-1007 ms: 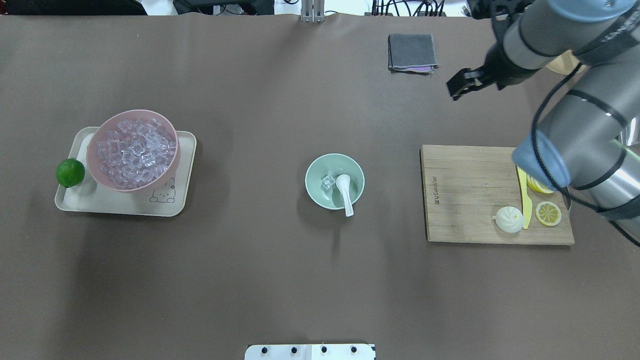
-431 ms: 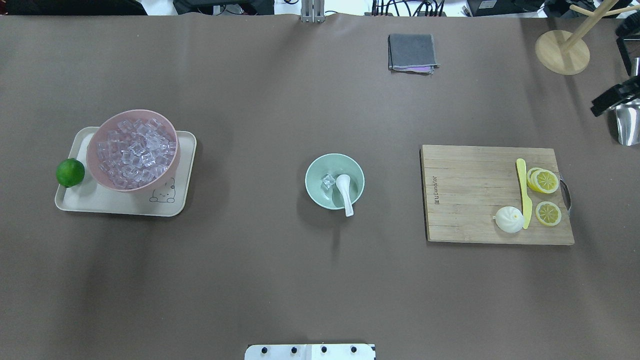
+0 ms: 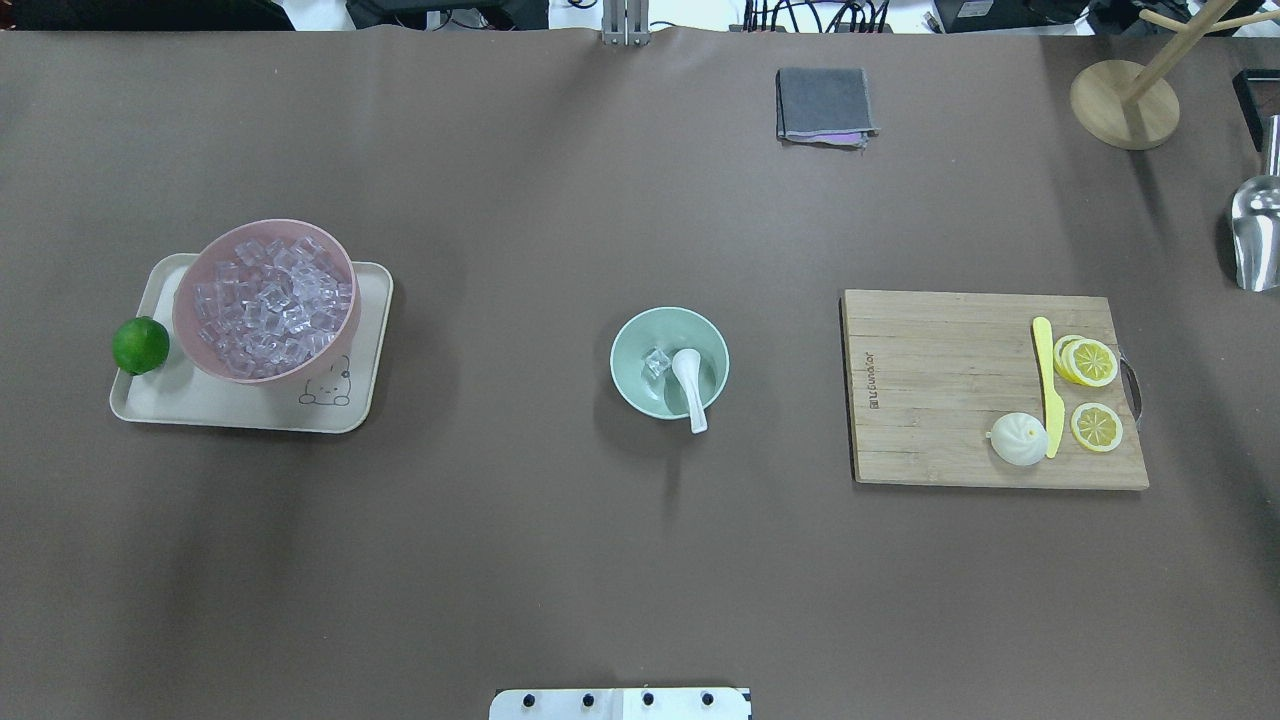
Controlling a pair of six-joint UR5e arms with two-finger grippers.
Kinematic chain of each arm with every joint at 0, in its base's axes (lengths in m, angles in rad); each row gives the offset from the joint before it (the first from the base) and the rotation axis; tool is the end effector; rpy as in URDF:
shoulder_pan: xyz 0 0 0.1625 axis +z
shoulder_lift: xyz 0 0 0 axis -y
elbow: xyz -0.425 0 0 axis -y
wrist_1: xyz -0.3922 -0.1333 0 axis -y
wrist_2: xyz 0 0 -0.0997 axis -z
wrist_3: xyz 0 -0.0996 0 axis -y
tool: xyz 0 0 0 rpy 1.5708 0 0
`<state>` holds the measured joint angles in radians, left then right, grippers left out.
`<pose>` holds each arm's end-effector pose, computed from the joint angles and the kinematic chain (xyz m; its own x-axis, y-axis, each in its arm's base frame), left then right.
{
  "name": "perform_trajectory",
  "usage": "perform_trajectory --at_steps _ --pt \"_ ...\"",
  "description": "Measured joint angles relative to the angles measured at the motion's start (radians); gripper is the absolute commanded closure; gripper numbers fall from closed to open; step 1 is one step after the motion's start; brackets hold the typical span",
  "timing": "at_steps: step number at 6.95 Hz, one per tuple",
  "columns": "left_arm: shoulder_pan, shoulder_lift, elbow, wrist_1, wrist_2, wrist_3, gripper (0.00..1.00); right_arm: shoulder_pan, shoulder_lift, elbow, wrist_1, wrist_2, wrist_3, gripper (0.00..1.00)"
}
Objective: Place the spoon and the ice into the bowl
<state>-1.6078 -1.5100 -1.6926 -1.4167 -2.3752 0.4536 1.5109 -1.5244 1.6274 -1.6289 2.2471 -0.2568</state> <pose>-0.0785 -0.4559 0.6408 0.6369 0.3528 -0.6855 -0.2695 0.9349 0.2308 0.0401 -0.5162 0.6198 0.7361 -0.3256 0.5934 0.2551 0.9455 0.2022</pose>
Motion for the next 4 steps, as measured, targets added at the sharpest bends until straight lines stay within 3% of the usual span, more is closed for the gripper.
perform_trajectory --at_steps 2,4 --pt "-0.035 0.002 -0.005 -0.014 -0.004 -0.001 0.01 0.118 -0.064 -0.015 0.007 0.042 -0.03 0.0" --pt "-0.042 0.002 -0.01 -0.017 0.001 0.002 0.01 0.187 -0.138 0.026 0.097 0.054 -0.033 0.0"
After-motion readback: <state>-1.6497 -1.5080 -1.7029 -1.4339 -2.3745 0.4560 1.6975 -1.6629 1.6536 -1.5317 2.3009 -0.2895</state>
